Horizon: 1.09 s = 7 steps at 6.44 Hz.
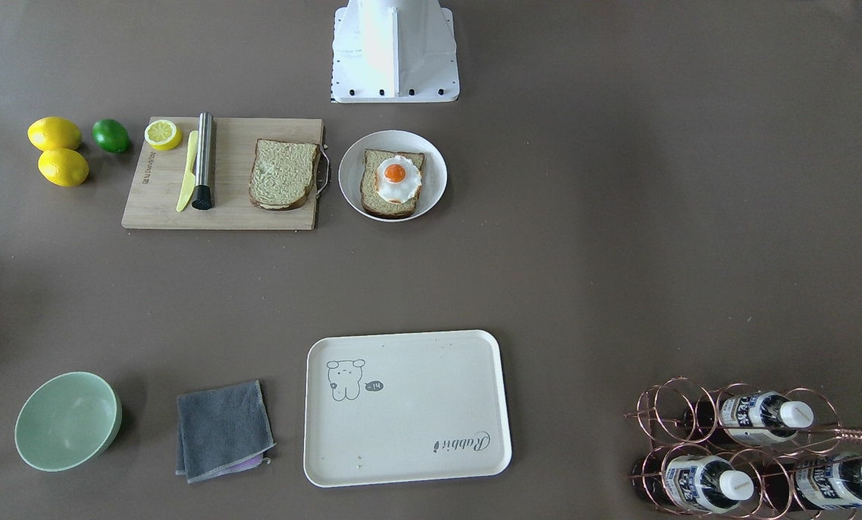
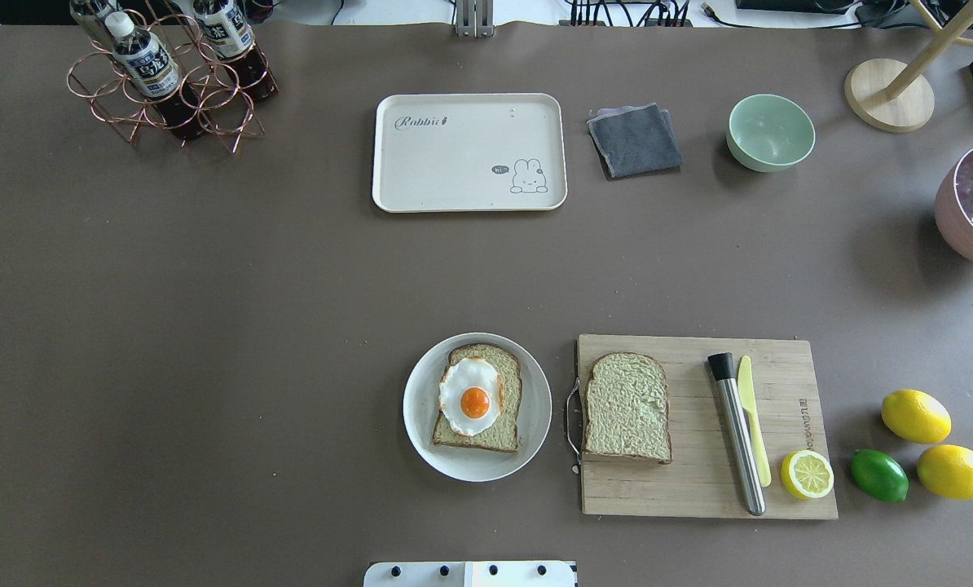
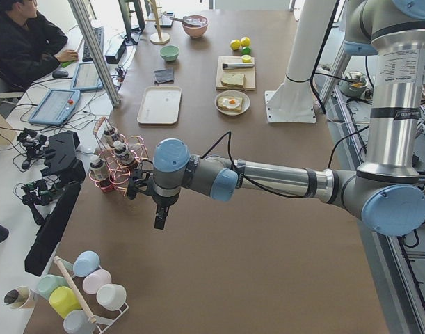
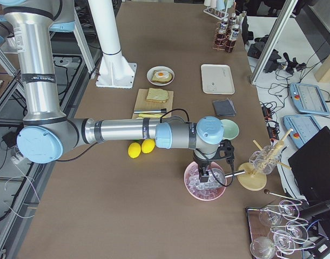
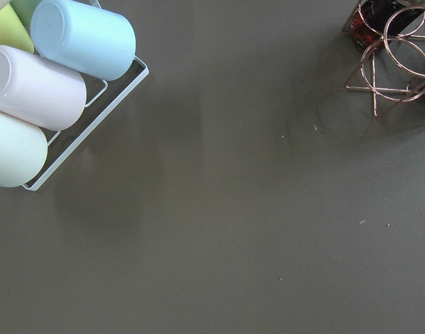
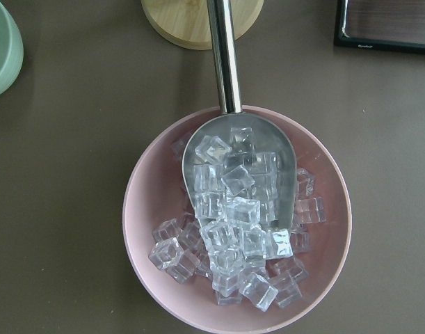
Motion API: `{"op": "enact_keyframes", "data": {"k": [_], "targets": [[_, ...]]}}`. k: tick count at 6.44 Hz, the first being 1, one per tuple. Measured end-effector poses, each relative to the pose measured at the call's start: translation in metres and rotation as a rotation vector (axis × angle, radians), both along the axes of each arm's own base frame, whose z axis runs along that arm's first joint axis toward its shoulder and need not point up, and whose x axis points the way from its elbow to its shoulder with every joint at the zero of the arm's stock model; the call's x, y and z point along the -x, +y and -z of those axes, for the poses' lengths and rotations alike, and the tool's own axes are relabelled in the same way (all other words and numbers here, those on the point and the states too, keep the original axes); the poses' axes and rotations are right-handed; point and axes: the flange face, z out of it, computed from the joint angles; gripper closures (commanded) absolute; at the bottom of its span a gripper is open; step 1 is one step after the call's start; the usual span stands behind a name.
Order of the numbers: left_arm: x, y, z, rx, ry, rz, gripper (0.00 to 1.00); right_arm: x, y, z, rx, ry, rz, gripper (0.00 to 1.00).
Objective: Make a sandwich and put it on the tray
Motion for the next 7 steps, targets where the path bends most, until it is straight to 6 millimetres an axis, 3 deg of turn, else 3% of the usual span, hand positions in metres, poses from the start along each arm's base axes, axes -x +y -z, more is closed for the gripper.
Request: {"op": "enact_keyframes", "data": {"k": [1, 2, 3, 5, 7], "targets": [[-0.005, -0.008, 0.015, -0.003, 0.01, 0.016, 0.02, 0.008, -0.009, 0.011, -0.021, 0.001, 0.015, 0.0], [-0.024, -0.017, 0.041, 0.005, 0.032, 0.037, 0.02, 0.022, -0.024, 0.029, -0.052, 0.001, 0.039, 0.0], [-0.054, -0.022, 0.067, 0.015, 0.06, 0.041, 0.02, 0.039, -0.04, 0.049, -0.075, -0.002, 0.058, 0.0], [-0.138, -0.017, 0.111, 0.02, 0.145, 0.021, 0.02, 0.09, -0.071, 0.099, -0.106, -0.026, 0.07, 0.0], [-0.224, -0.005, 0.148, 0.046, 0.248, 0.059, 0.02, 0.175, -0.081, 0.149, -0.152, -0.122, 0.005, 0.0]]}}
